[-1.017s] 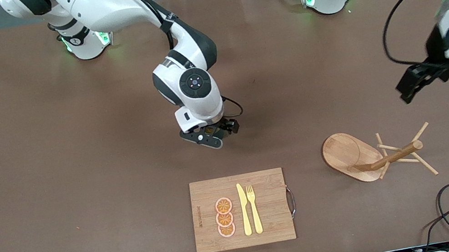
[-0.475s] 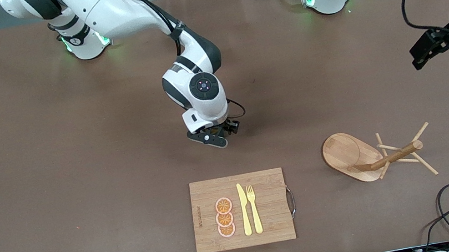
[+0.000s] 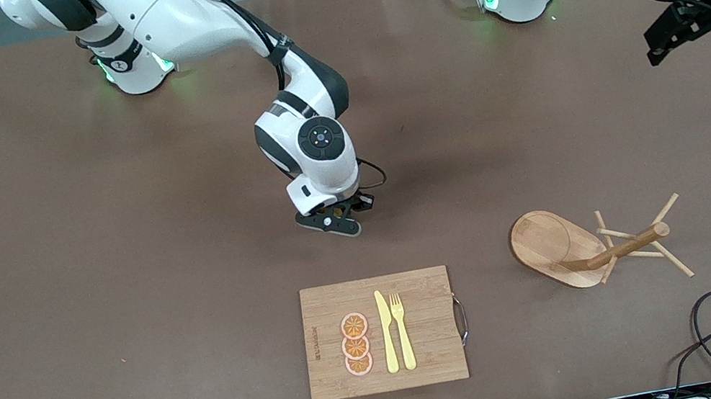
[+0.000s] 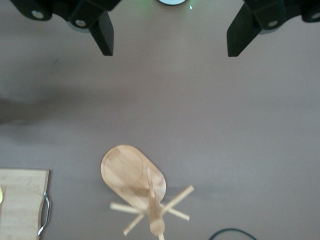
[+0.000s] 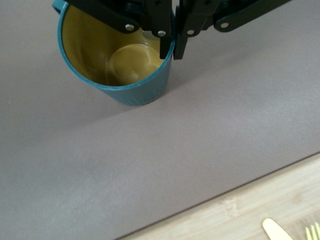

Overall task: Transfer cup from left to right arm and place
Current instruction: 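Close the right gripper on the teal mug's rim, then carry the teal mug with the right gripper beside the cutting board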

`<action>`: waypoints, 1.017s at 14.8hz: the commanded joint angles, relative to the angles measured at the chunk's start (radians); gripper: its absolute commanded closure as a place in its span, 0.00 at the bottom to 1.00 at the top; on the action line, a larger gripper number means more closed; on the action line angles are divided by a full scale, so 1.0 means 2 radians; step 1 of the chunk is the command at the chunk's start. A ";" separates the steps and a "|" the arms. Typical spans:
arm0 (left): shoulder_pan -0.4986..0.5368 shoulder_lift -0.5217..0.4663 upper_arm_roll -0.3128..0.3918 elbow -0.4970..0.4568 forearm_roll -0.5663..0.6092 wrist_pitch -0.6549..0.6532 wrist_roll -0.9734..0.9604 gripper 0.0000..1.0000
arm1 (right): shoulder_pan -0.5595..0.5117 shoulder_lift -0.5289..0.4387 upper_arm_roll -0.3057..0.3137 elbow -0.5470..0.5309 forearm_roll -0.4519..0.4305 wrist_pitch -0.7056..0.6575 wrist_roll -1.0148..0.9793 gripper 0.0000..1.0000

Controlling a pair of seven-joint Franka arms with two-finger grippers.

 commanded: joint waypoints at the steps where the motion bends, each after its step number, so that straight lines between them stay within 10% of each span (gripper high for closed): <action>1: -0.023 -0.040 0.032 -0.052 -0.009 0.007 0.018 0.00 | -0.032 -0.026 0.001 0.006 -0.016 -0.059 -0.070 1.00; 8: -0.032 -0.064 0.038 -0.090 -0.008 0.032 0.028 0.00 | -0.180 -0.086 0.001 0.002 -0.017 -0.147 -0.331 1.00; 15: -0.031 -0.062 0.037 -0.080 -0.012 0.050 0.038 0.00 | -0.359 -0.074 0.001 -0.027 -0.016 -0.067 -0.664 0.99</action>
